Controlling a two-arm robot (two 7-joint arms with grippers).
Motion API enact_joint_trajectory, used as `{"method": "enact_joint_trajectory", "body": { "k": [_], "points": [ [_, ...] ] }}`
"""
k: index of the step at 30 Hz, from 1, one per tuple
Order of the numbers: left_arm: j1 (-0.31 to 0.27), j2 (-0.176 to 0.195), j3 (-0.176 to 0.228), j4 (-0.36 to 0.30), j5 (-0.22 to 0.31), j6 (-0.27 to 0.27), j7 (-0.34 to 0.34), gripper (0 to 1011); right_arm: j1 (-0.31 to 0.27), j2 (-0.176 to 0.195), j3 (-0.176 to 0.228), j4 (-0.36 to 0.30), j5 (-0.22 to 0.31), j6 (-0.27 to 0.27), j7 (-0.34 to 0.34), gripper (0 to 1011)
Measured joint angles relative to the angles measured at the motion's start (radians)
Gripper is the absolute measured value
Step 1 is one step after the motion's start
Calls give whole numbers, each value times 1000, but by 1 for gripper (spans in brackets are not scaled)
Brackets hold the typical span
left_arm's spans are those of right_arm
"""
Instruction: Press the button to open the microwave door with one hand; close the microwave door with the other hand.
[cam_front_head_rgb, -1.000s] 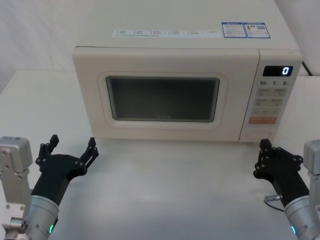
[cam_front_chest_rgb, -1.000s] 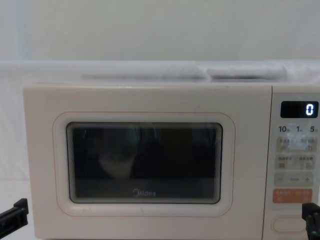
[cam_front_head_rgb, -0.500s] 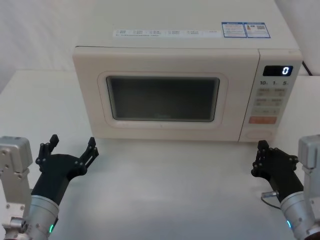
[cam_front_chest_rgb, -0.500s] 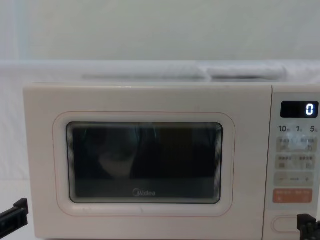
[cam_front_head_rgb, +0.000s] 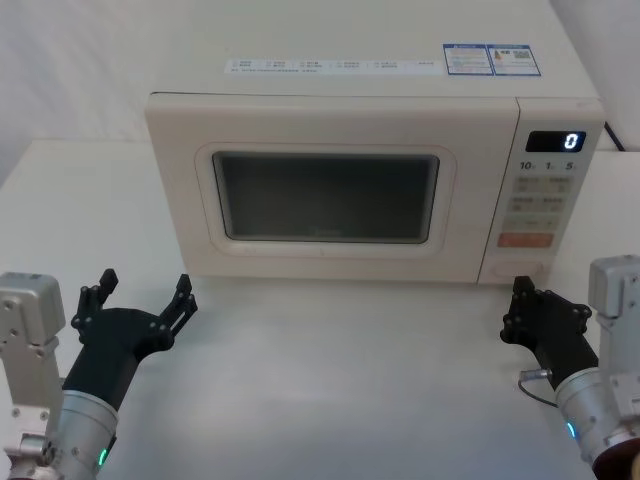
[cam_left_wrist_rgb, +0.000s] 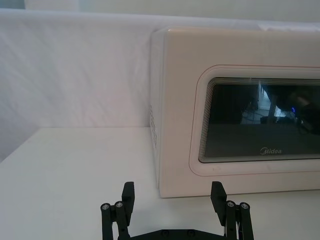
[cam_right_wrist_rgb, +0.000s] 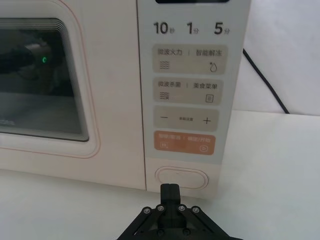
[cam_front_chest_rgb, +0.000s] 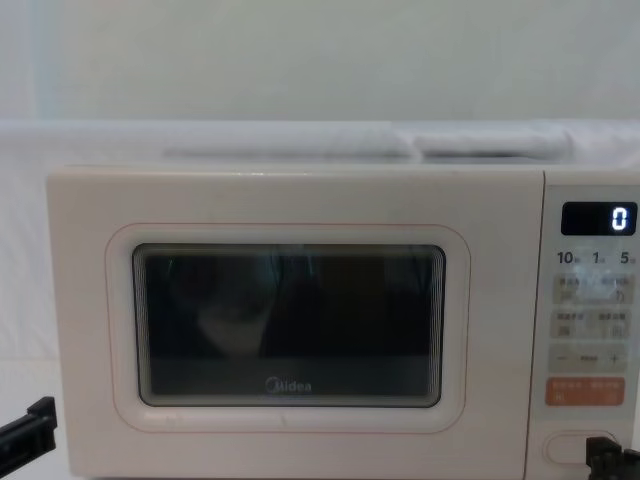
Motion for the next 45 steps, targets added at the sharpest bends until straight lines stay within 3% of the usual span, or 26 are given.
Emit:
{"method": "enact_joint_trajectory", "body": {
  "k": [19,45],
  "points": [
    [0,0,0,0,0,0,0,1001,78,-42,36,108,-6,-12,4,0],
    [0,0,0,0,0,0,0,1001,120,-66,59,168,-8,-30,-1,0]
  ]
}}
